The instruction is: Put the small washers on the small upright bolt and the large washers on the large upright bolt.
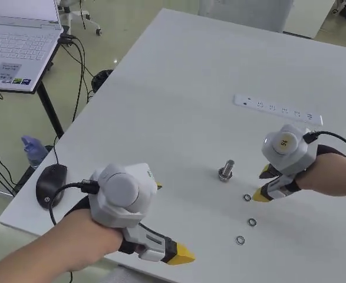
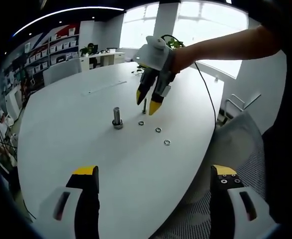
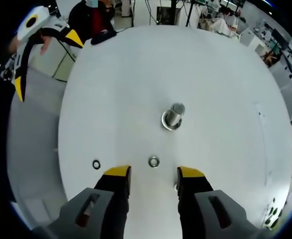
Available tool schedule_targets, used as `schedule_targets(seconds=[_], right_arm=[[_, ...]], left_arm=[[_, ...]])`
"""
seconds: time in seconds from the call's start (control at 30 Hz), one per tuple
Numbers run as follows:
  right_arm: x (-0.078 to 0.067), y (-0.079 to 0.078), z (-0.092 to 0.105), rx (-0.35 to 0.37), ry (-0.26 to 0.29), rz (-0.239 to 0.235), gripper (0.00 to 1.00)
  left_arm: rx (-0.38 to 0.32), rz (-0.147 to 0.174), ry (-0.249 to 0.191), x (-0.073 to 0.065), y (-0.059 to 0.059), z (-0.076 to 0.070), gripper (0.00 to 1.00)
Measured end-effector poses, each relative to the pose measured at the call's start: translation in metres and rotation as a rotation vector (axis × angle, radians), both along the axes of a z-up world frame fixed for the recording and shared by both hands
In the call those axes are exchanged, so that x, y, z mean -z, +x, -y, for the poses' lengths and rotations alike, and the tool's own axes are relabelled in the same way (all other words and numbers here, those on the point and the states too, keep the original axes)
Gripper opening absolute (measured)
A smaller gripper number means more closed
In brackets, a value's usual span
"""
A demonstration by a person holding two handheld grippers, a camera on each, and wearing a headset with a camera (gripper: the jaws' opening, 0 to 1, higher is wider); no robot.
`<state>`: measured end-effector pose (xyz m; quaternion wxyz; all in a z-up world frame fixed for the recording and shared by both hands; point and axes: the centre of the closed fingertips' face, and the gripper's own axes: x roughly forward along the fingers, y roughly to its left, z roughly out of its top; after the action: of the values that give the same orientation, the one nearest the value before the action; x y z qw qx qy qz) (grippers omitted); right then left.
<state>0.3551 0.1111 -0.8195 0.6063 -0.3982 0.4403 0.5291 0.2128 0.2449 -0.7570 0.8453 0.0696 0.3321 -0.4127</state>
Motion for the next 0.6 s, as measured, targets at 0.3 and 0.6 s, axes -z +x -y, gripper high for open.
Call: schedule_targets(seconds=[0.3, 0.6], right_arm=[[0.019, -0.003, 0.003, 0.026, -0.004, -0.004, 0.35], [0.034, -0.003, -0.003, 0.04, -0.011, 0.006, 0.32]], left_arm=[[0.003, -0.009, -0.002, 0.005, -0.001, -0.002, 0.91], [0.013, -0.024, 0.003, 0.01, -0.008, -0.002, 0.9]])
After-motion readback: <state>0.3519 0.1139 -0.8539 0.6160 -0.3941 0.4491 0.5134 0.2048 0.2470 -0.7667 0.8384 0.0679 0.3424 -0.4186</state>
